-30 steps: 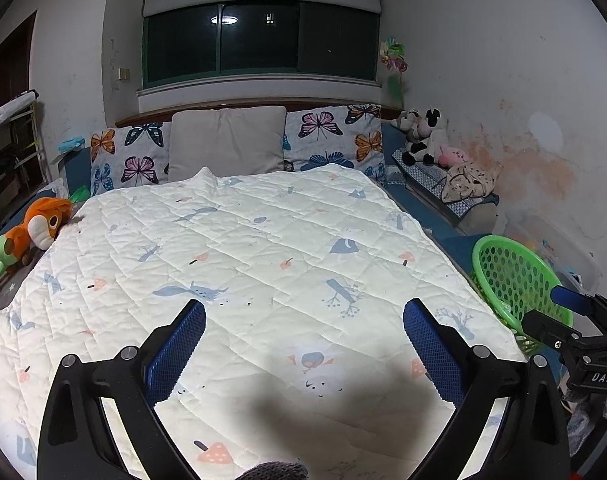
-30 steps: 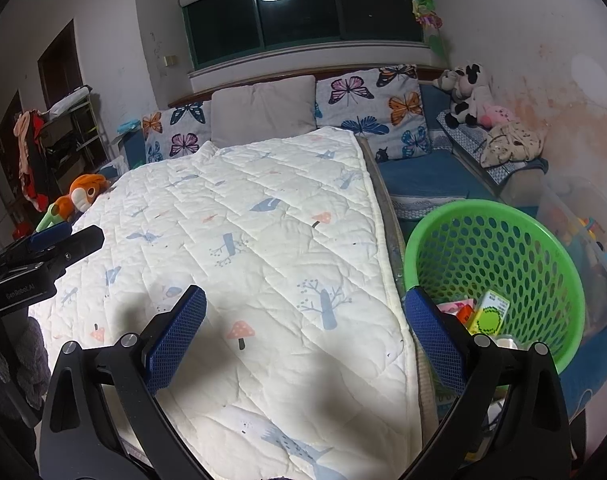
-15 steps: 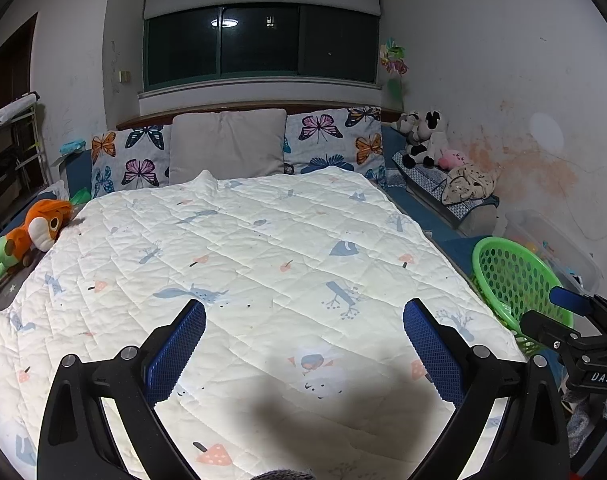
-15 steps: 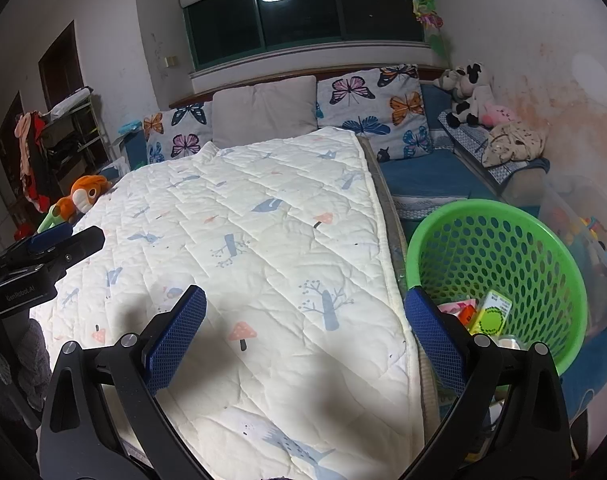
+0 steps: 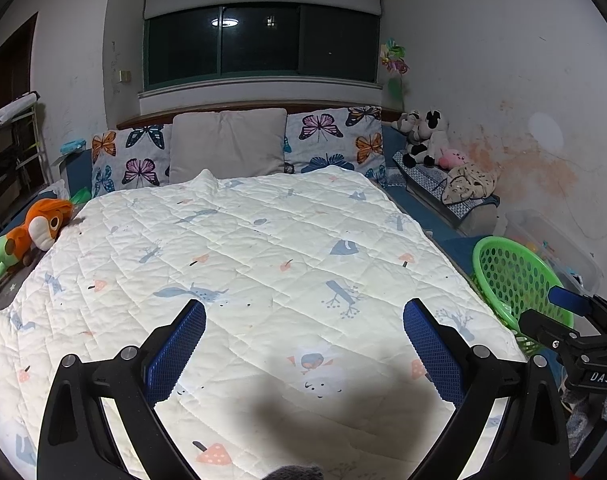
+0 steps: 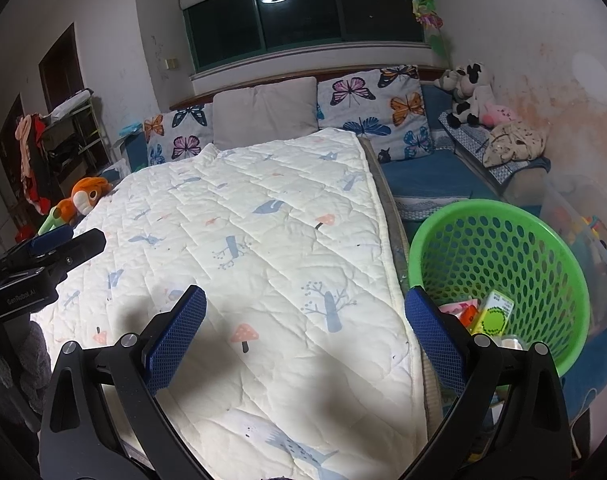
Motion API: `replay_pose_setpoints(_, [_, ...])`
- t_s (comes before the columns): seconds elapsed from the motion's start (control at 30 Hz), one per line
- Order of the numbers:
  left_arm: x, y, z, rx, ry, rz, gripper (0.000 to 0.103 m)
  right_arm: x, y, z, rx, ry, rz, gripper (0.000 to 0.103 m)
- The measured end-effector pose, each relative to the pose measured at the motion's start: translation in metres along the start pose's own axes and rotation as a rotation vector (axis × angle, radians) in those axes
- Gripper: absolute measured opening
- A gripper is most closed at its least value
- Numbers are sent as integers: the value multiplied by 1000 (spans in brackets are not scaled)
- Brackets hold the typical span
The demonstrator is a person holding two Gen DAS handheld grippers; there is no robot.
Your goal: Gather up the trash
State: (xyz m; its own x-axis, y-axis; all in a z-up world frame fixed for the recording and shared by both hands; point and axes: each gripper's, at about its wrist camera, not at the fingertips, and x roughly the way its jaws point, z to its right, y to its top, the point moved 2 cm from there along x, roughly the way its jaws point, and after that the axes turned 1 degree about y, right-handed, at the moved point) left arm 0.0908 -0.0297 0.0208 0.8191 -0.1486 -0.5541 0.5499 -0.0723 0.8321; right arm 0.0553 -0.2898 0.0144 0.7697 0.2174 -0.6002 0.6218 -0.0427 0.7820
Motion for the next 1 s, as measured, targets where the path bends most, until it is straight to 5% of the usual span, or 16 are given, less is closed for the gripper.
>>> replay_pose_setpoints(1.0, [1, -2, -1, 5, 0, -4, 96, 3, -1, 0, -1, 5, -2, 99])
